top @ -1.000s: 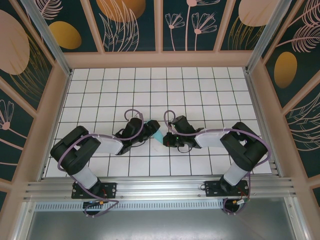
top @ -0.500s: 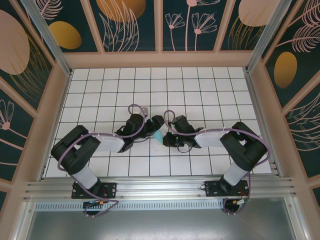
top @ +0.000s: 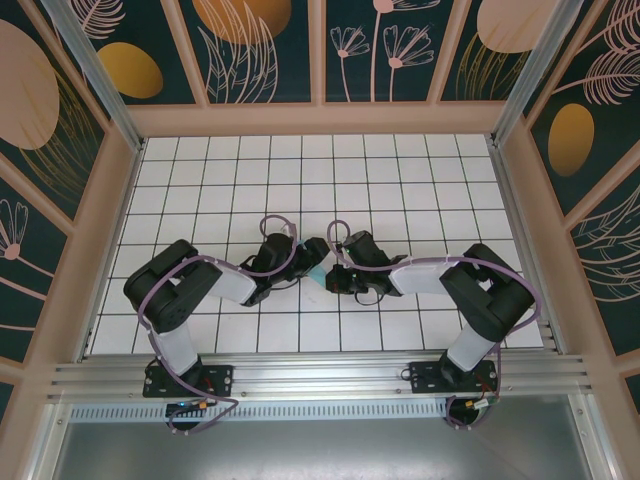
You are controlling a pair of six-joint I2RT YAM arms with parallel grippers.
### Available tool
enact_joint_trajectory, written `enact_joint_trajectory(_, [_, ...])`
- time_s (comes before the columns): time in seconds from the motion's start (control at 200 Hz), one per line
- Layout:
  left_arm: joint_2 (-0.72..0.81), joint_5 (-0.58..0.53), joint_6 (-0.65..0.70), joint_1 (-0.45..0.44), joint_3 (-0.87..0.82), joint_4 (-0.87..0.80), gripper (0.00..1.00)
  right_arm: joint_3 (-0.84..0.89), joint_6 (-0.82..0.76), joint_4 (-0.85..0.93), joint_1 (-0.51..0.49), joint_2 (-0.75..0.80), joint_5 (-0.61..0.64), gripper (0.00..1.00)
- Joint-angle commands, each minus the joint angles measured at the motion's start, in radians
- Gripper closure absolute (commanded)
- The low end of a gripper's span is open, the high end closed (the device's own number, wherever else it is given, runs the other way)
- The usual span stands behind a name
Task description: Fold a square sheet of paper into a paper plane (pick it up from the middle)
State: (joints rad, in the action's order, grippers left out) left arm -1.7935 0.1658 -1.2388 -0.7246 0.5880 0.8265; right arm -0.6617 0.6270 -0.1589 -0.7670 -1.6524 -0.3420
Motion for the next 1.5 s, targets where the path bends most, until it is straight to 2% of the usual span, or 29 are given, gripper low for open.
enact_joint_trajectory(0.0, [0.057, 0.018, 0.073, 0.010, 0.019, -0.002, 0.32, 0.022, 0.001, 0.067, -0.008, -0.043, 0.021, 1.00])
enact_joint_trajectory(0.215, [0.195, -0.004, 0.117, 0.009, 0.001, -0.088, 0.29, 0.020, 0.016, 0.061, -0.008, -0.048, 0.020, 1.00])
enact_joint_trajectory(0.37, [0.235, -0.017, 0.104, 0.008, -0.043, -0.099, 0.33, 0.027, 0.019, 0.055, -0.006, -0.046, 0.017, 1.00])
enact_joint_trajectory(0.716, [0.086, 0.032, 0.054, 0.009, -0.039, 0.040, 0.38, 0.034, 0.033, 0.037, -0.006, -0.042, 0.011, 1.00])
enact_joint_trajectory(0.931, [-0.029, -0.002, 0.048, 0.010, -0.013, 0.012, 0.40, 0.050, 0.031, 0.018, -0.005, -0.024, -0.009, 1.00])
enact_joint_trajectory(1.236, [-0.038, -0.007, 0.044, 0.011, -0.039, -0.052, 0.42, 0.056, 0.031, 0.032, 0.018, 0.096, -0.044, 0.86])
enact_joint_trajectory(1.361, [-0.044, 0.004, 0.061, 0.009, -0.022, -0.080, 0.42, 0.067, 0.035, 0.029, 0.041, 0.112, -0.072, 0.87])
enact_joint_trajectory(1.496, [-0.050, 0.006, 0.060, 0.010, -0.019, -0.080, 0.42, 0.087, 0.038, 0.029, 0.056, 0.082, -0.089, 0.93])
